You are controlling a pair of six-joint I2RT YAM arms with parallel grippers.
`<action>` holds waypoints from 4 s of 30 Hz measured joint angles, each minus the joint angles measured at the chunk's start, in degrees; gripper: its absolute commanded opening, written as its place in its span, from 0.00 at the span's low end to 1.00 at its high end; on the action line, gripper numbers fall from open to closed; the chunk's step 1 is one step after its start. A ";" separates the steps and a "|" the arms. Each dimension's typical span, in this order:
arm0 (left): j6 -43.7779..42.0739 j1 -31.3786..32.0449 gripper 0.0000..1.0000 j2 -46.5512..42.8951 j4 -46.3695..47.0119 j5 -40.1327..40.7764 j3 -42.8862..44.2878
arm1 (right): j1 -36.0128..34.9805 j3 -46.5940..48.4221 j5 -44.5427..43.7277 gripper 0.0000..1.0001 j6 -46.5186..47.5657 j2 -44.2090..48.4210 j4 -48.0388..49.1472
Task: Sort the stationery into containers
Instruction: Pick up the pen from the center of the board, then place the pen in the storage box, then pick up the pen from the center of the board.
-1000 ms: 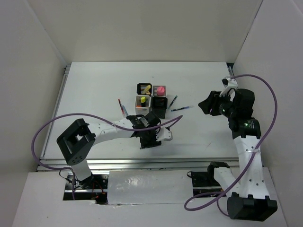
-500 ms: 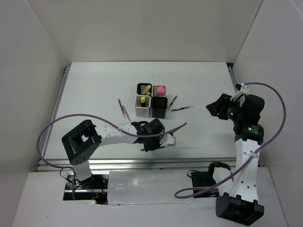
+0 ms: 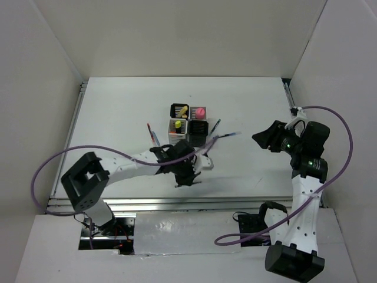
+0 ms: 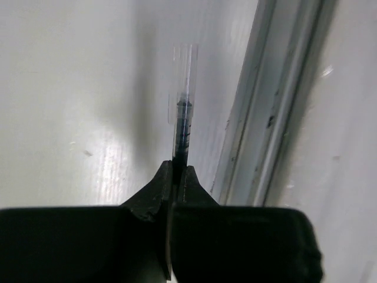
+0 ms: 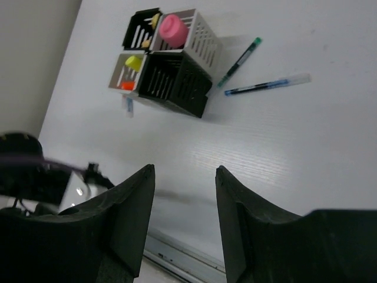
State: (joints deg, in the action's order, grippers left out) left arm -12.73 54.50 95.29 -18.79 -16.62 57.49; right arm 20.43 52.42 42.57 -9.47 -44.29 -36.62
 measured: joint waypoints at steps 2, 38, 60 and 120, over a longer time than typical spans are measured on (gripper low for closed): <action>3.80 -4.48 0.00 -4.63 0.52 -6.23 -0.15 | -0.90 0.00 3.69 0.54 0.20 -0.92 0.63; 44.68 -22.32 0.00 -15.08 25.22 -33.94 0.85 | -35.98 12.52 14.86 0.27 -19.74 -30.21 18.21; 45.81 -24.79 0.99 -14.99 26.23 -32.72 1.18 | -36.20 17.35 9.16 0.00 -17.29 -32.24 17.57; 40.48 -38.27 0.52 22.43 -7.13 33.90 32.26 | -47.95 31.26 -29.79 0.50 14.21 -47.12 14.12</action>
State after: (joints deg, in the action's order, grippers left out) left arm 27.75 16.23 117.71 -25.91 17.28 89.76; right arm -27.53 83.68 12.78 4.73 -91.42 -22.50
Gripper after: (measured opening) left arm 0.523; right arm 0.496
